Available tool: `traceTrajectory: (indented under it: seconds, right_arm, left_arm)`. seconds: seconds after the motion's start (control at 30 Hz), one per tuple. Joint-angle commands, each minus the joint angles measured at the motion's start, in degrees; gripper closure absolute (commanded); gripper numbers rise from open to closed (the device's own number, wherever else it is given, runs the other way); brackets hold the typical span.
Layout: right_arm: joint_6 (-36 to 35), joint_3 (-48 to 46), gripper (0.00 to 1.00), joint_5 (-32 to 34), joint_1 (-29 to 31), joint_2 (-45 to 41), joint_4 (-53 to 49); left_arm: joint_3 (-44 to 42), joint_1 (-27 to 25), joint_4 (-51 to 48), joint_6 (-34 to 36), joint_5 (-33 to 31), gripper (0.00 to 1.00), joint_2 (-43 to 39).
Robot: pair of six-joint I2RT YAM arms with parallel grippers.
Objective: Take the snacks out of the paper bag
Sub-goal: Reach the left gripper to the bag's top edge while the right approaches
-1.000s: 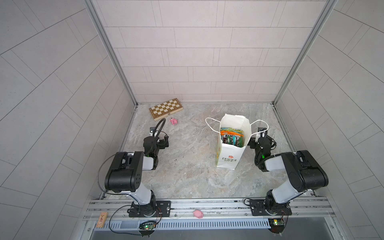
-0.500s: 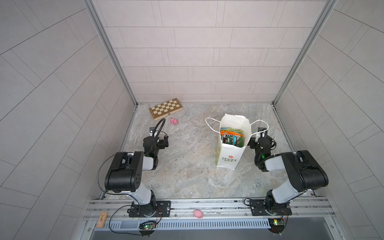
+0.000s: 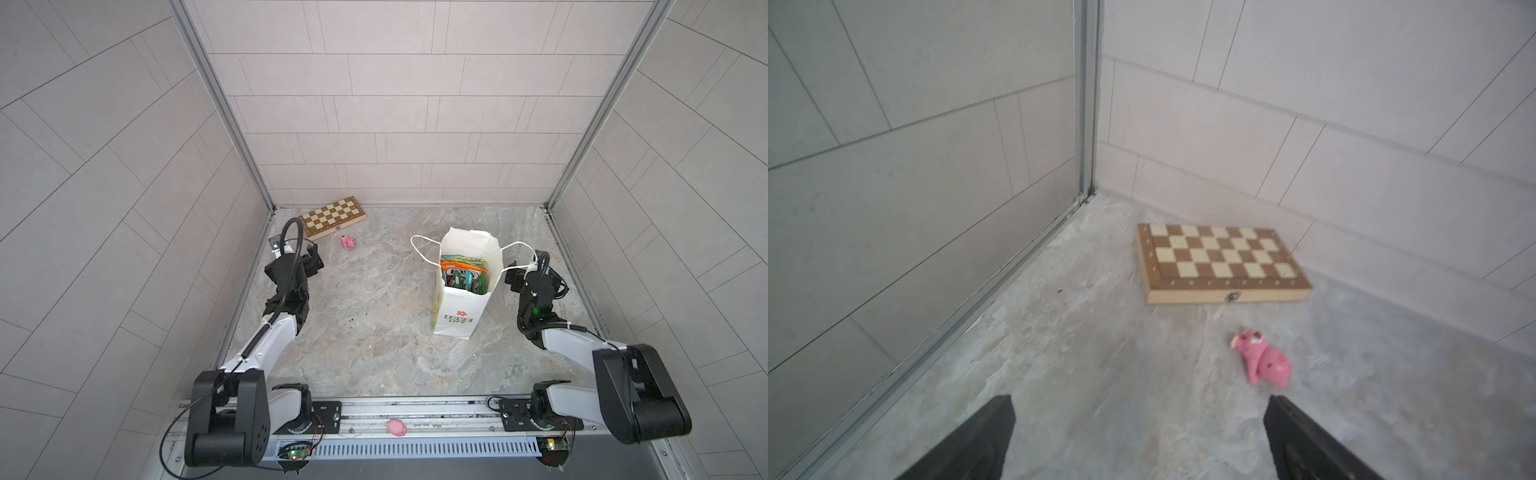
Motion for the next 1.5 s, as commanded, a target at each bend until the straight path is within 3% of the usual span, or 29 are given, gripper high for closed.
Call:
traceTrajectory:
  seconds: [0.0, 0.17, 0.33, 0.53, 0.77, 1.13, 1.47]
  right_arm:
    - [8.1, 2.7, 0.01, 0.7, 0.1, -7.8, -18.0]
    - [12.4, 3.2, 0.01, -11.1, 0.2, -17.1, -28.1]
    - [13.2, 3.3, 0.01, -15.7, 0.2, -21.2, -32.2]
    - [13.0, 3.9, 0.01, -19.1, 0.3, -22.4, -36.6]
    - [12.7, 4.0, 0.01, -21.9, 0.2, -22.0, -36.5]
    - [12.4, 4.1, 0.01, -24.6, 0.3, -19.5, -35.5]
    - [12.6, 3.9, 0.01, -28.8, 0.6, -16.5, -34.2]
  left_arm:
    - [7.5, -2.6, -15.9, -11.9, 13.4, 0.0, -0.9]
    - [18.1, -10.6, -20.6, -17.6, 29.4, 0.0, 0.5]
    - [25.6, -17.7, -21.0, -23.6, 37.3, 0.0, 3.4]
    - [33.8, -26.9, -24.7, -24.3, 35.5, 0.0, 7.5]
    - [36.4, -31.8, -25.1, -27.1, 33.9, 0.06, 12.4]
    - [37.9, -35.4, -20.2, -30.6, 34.5, 0.33, 18.3]
    - [37.8, -35.7, -14.4, -32.5, 35.6, 0.59, 21.4]
